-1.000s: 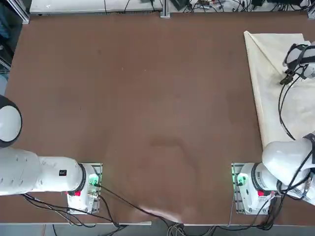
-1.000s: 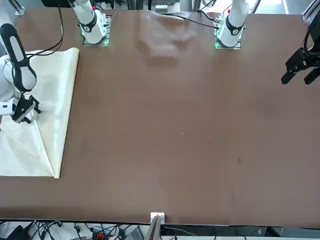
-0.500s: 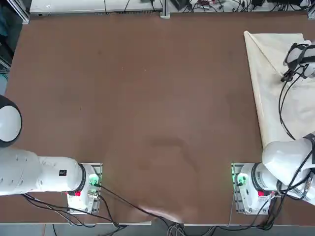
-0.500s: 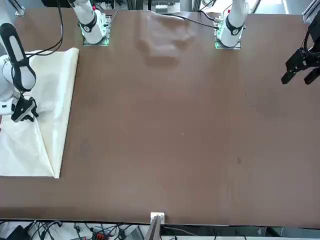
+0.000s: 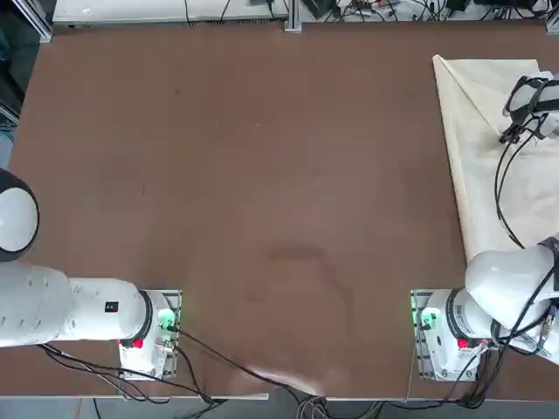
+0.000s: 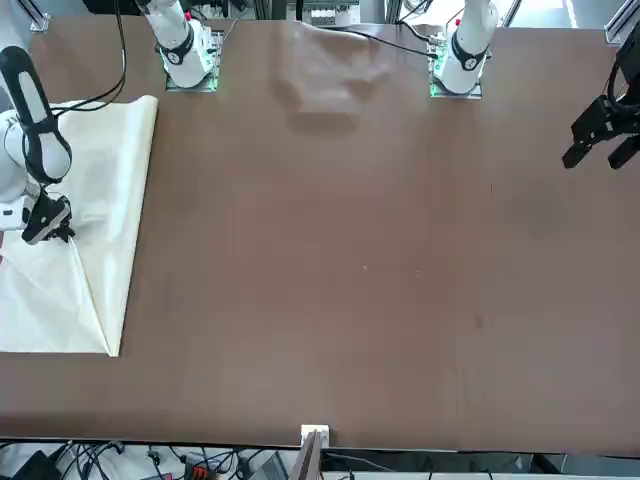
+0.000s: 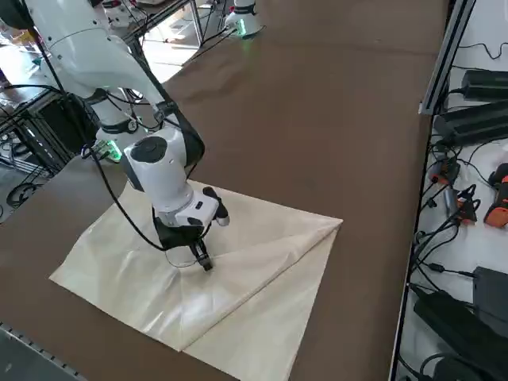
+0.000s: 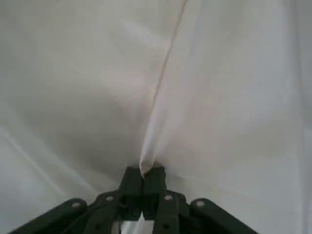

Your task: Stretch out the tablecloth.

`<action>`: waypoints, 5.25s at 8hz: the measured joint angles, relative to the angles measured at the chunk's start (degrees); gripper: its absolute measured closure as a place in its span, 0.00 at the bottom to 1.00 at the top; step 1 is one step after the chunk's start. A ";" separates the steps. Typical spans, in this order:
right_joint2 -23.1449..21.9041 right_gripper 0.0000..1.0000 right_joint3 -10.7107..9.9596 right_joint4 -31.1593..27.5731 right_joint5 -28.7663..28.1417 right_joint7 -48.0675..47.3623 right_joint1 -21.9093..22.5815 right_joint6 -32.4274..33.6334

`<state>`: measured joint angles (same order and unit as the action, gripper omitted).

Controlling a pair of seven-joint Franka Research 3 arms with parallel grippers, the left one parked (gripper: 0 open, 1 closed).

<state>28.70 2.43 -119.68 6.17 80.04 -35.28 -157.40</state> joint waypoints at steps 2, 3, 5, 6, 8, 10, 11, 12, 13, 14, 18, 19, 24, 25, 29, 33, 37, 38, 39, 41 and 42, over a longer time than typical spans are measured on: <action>-0.04 0.98 0.05 0.66 -0.02 -0.51 0.00 -0.04; -0.22 0.98 0.19 1.14 -0.08 -1.53 0.00 0.27; -1.92 0.98 0.60 1.71 -0.16 -5.69 0.01 3.73; -3.23 0.98 0.89 1.78 -0.19 -7.85 0.04 6.63; -5.36 0.98 2.51 1.73 -1.14 -12.01 0.08 13.17; -5.98 0.98 5.14 1.34 -2.87 -15.12 0.20 15.45; -5.97 0.98 6.87 1.19 -3.45 -16.83 0.26 15.93; -5.97 0.98 8.27 1.13 -3.78 -17.96 0.36 17.00; -6.00 0.98 9.36 1.12 -4.24 -18.65 0.41 18.51; -6.23 0.98 10.42 1.13 -5.64 -19.12 0.41 20.07; -7.11 0.98 16.66 1.11 -7.59 -29.40 0.59 24.44; -7.11 0.98 18.77 1.11 -7.61 -32.82 0.71 25.10; -6.75 0.98 22.27 1.35 -10.32 -43.78 7.56 25.52; -6.34 0.98 22.27 1.86 -11.06 -45.87 9.63 25.49; -2.58 0.98 22.31 6.19 -11.61 -56.43 17.53 25.21; 0.98 0.98 22.27 9.86 -16.23 -58.91 22.46 25.20; 1.97 0.98 22.19 11.05 -20.21 -60.21 25.24 25.11; 2.63 0.98 22.17 12.13 -21.24 -61.51 26.34 24.73; 3.68 0.98 22.07 13.61 -21.52 -63.47 27.36 23.78; 6.27 0.98 19.71 17.20 -21.59 -67.09 29.90 22.27; 7.60 0.98 17.57 19.52 -21.68 -68.24 31.26 22.17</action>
<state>36.30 20.00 -100.16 -15.51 11.81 -4.02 -135.23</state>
